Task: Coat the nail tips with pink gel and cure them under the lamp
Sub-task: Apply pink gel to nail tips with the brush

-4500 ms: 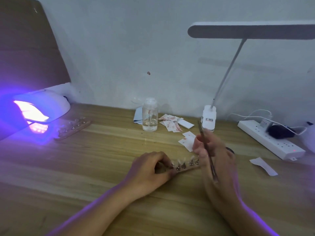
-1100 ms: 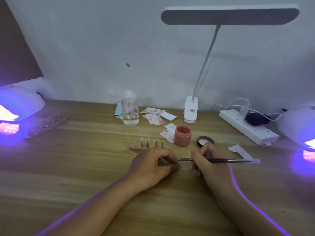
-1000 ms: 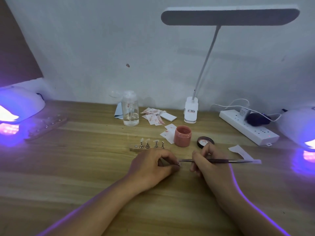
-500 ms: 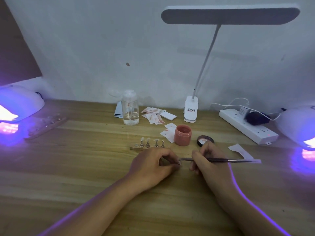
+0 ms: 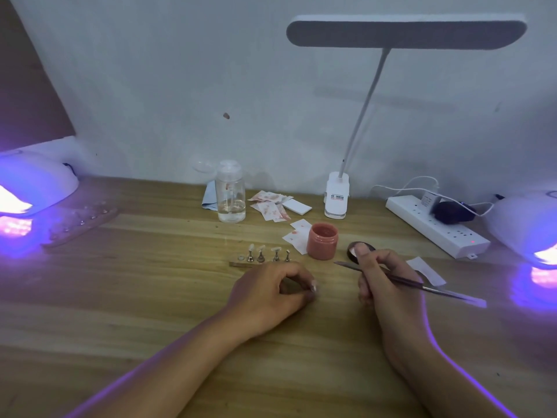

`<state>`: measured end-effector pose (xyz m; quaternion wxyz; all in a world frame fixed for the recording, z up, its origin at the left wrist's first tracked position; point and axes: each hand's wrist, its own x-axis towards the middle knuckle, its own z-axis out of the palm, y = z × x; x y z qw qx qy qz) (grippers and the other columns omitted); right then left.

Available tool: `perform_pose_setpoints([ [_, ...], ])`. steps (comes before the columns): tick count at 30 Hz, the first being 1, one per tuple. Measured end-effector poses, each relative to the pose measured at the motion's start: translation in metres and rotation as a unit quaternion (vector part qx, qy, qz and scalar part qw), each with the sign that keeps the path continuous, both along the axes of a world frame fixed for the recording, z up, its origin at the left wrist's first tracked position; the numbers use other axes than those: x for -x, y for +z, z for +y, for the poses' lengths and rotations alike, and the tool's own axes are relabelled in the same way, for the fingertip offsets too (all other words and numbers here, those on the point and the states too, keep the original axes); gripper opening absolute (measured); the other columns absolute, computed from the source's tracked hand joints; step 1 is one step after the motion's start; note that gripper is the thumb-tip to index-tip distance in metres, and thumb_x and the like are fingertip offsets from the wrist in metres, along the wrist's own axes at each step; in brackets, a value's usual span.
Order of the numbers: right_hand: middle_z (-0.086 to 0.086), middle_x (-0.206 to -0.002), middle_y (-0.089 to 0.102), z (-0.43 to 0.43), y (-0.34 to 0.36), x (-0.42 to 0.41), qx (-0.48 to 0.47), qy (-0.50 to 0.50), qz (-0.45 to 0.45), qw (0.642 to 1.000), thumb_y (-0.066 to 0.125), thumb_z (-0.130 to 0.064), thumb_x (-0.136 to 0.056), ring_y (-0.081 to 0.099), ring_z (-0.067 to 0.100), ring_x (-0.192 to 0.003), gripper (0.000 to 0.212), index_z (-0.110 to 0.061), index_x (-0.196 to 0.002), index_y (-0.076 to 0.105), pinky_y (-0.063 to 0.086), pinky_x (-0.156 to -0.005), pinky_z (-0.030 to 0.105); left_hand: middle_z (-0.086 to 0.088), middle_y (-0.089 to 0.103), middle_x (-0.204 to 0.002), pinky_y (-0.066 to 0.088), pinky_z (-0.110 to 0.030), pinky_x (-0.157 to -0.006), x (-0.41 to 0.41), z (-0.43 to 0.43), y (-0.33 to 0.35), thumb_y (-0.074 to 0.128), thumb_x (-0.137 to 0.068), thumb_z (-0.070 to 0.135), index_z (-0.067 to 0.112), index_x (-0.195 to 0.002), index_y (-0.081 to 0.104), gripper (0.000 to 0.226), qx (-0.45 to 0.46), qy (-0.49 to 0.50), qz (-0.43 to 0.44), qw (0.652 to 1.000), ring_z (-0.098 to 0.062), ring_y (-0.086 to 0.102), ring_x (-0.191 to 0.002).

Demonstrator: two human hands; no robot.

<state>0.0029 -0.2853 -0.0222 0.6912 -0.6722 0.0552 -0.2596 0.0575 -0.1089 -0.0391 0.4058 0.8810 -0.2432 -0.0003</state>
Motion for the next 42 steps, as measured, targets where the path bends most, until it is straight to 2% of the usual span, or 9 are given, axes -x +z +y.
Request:
perform_pose_setpoints([
  [3,0.004,-0.051,0.053,0.0017,0.0,0.0018,0.027,0.049,0.005,0.998,0.066,-0.032,-0.088,0.044,0.011,-0.046,0.032,-0.01,-0.065,0.058,0.038,-0.046,0.014,0.037,0.064,-0.078,0.034,-0.021,-0.06,-0.001,0.0001,0.0003,0.073,-0.081,0.042,0.048,-0.082,0.067,0.009,0.011,0.0,0.005,1.0,0.011,0.054,-0.061],
  [5,0.005,-0.05,0.055,0.003,-0.0013,0.003,0.044,0.084,0.019,0.995,0.065,-0.025,-0.089,0.045,0.01,-0.045,0.031,-0.013,-0.063,0.055,0.037,-0.046,0.014,0.038,0.061,-0.074,0.033,-0.02,-0.058,-0.0008,0.0003,0.0008,0.074,-0.081,0.043,0.048,-0.081,0.067,0.009,0.001,0.0,-0.002,1.0,0.011,0.054,-0.062],
  [8,0.006,-0.05,0.058,0.004,-0.0024,0.0035,0.069,0.086,0.029,0.993,0.063,-0.021,-0.092,0.046,0.009,-0.043,0.027,-0.012,-0.069,0.05,0.038,-0.046,0.014,0.039,0.058,-0.067,0.032,-0.018,-0.056,-0.0007,0.0003,0.0003,0.074,-0.081,0.043,0.05,-0.078,0.065,0.012,-0.006,-0.001,-0.008,1.0,0.012,0.054,-0.063],
  [12,0.006,-0.051,0.059,0.0048,-0.0013,0.0015,0.058,0.093,0.041,0.993,0.065,-0.013,-0.09,0.045,0.01,-0.042,0.026,-0.011,-0.079,0.042,0.038,-0.044,0.016,0.04,0.06,-0.073,0.033,-0.018,-0.057,-0.0019,-0.0002,-0.0009,0.074,-0.08,0.042,0.051,-0.08,0.065,0.013,-0.007,0.001,-0.008,1.0,0.012,0.056,-0.064],
  [19,0.002,-0.048,0.053,0.0034,-0.0046,-0.0003,0.088,0.083,0.052,0.991,0.063,-0.007,-0.088,0.045,0.008,-0.045,0.026,-0.013,-0.074,0.042,0.037,-0.049,0.021,0.038,0.065,-0.085,0.035,-0.018,-0.058,-0.002,-0.0002,-0.0001,0.075,-0.08,0.041,0.053,-0.081,0.063,0.017,-0.005,-0.005,-0.008,1.0,0.014,0.056,-0.066],
  [24,0.003,-0.048,0.051,0.0039,-0.006,-0.001,0.092,0.088,0.049,0.991,0.063,-0.004,-0.087,0.042,0.009,-0.044,0.026,-0.012,-0.074,0.041,0.035,-0.046,0.019,0.04,0.063,-0.085,0.033,-0.017,-0.057,-0.0016,-0.0007,0.0008,0.076,-0.079,0.042,0.059,-0.075,0.061,0.023,-0.012,0.001,-0.018,1.0,0.015,0.055,-0.068],
  [31,0.01,-0.055,0.043,0.0054,-0.002,0.0011,0.113,0.081,0.049,0.989,0.063,-0.004,-0.086,0.036,0.017,-0.053,0.023,-0.006,-0.078,0.042,0.03,-0.053,0.032,0.038,0.064,-0.084,0.033,-0.017,-0.058,-0.002,-0.0007,-0.0001,0.077,-0.078,0.041,0.054,-0.071,0.063,0.02,-0.008,0.004,-0.019,1.0,0.016,0.054,-0.068],
  [37,-0.003,-0.05,0.04,0.0069,-0.0012,0.0021,0.142,0.075,0.052,0.986,0.066,-0.004,-0.086,0.035,0.013,-0.052,0.023,-0.005,-0.078,0.044,0.029,-0.05,0.026,0.037,0.064,-0.085,0.033,-0.015,-0.057,-0.0012,-0.0003,0.0005,0.077,-0.079,0.042,0.054,-0.071,0.063,0.02,-0.008,0.002,-0.02,1.0,0.016,0.055,-0.068],
  [42,-0.005,-0.049,0.039,0.0059,-0.0018,0.0012,0.146,0.063,0.047,0.986,0.066,-0.004,-0.085,0.034,0.011,-0.051,0.022,-0.004,-0.078,0.045,0.029,-0.049,0.023,0.037,0.064,-0.084,0.034,-0.016,-0.059,-0.0015,-0.0003,0.0005,0.077,-0.079,0.043,0.055,-0.07,0.063,0.021,-0.007,0.003,-0.023,1.0,0.016,0.055,-0.071],
])
